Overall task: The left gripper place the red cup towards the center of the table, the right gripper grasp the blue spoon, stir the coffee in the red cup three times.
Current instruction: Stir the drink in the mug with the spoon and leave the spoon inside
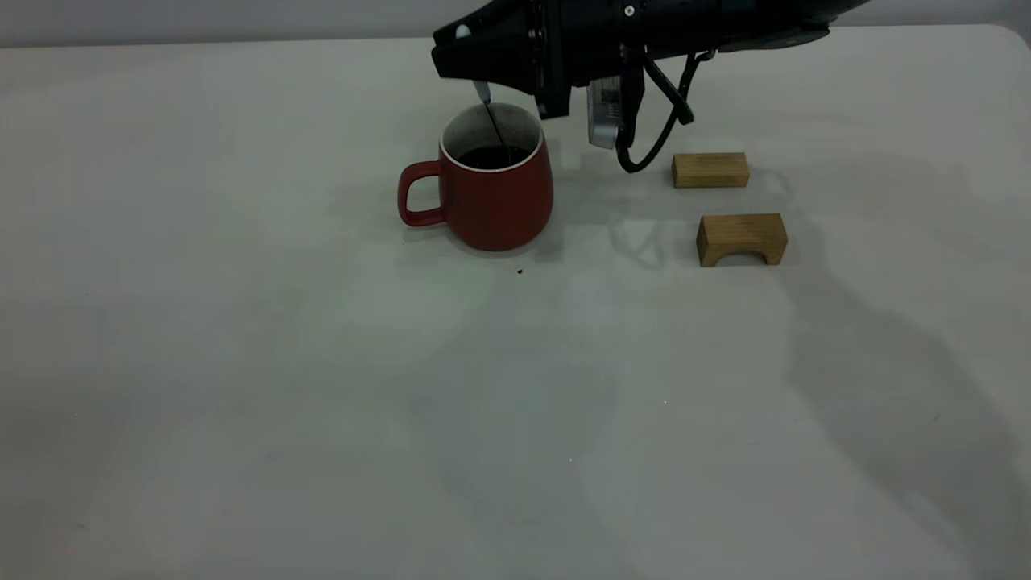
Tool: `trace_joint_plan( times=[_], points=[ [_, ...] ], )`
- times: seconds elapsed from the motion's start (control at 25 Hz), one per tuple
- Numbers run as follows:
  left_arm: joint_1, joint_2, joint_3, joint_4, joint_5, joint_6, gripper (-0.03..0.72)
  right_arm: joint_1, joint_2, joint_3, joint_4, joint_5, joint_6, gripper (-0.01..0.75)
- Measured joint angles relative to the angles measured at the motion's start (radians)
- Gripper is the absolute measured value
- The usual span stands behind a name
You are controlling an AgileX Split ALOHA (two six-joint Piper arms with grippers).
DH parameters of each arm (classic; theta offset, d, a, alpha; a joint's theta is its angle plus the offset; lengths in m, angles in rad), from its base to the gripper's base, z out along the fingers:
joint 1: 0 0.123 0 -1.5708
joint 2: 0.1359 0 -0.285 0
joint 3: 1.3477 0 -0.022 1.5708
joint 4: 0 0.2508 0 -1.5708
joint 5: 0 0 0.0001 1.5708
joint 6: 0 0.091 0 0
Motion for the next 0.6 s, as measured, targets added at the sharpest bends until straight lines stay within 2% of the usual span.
trace_joint_plan(
  times=[0.08,0.32,0.48,0.6],
  points=[
    [0.0,0.0,0.0,0.0,0.0,0.0,0.551,-0.001,0.0,0.0,-0.036,0.012,-0.016,0.177],
    [0.0,0.0,0.0,0.0,0.0,0.0,0.551,-0.001,-0.006,-0.001,-0.15,0.022,-0.12,0.393],
    [0.0,0.0,0.0,0.0,0.0,0.0,0.551,-0.001,-0.06,-0.001,-0.319,0.024,-0.179,0.434],
    [0.0,0.0,0.0,0.0,0.0,0.0,0.551,-0.001,-0.135,-0.001,-0.574,0.036,-0.199,0.435]
  ],
)
